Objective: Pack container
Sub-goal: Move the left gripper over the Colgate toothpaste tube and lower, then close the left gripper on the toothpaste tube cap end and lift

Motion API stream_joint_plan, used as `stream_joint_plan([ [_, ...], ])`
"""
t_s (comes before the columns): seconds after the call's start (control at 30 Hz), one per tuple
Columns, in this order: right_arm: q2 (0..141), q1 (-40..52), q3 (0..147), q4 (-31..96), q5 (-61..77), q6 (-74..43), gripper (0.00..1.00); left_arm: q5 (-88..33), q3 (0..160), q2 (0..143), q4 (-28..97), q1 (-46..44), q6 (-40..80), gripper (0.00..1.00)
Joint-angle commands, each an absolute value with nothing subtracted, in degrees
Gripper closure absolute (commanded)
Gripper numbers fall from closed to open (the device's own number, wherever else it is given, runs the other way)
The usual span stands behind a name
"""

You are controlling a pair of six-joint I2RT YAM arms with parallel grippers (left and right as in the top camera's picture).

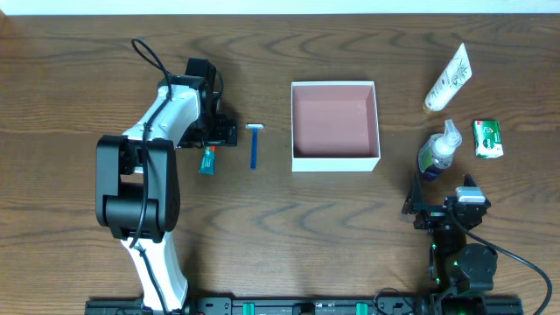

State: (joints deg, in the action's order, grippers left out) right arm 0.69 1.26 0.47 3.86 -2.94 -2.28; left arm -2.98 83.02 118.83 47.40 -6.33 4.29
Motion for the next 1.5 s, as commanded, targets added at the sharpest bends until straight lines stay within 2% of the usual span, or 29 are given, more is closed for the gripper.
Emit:
stream_joint_plan([
  [0.0, 0.32, 1.41, 0.30, 4.05, -2.74, -1.43, 0.01, -2.35, 82.61, 119.74, 47.16, -6.20, 5.04, 0.01],
  [0.93, 0.32, 1.41, 0.30, 4.05, -2.74, -1.43, 0.01, -3.03, 78.81, 119.83, 45.06, -6.20, 5.06, 0.00],
  [1.07, 0.32, 1.41, 0.30, 4.05, -2.74, -1.43, 0.01, -2.98, 78.83, 119.83, 44.42, -6.20, 5.04, 0.31],
  [1.2, 0.32, 1.41, 0.30, 4.05, -2.74, -1.41, 0.01, -2.94, 78.89, 119.83, 43.94, -6.20, 5.04, 0.58],
  [1.47, 0.32, 1.41, 0.32, 4.05, -2.74, -1.43, 0.01, -2.96, 81.32, 118.91, 45.19, -6.20, 5.04, 0.79],
])
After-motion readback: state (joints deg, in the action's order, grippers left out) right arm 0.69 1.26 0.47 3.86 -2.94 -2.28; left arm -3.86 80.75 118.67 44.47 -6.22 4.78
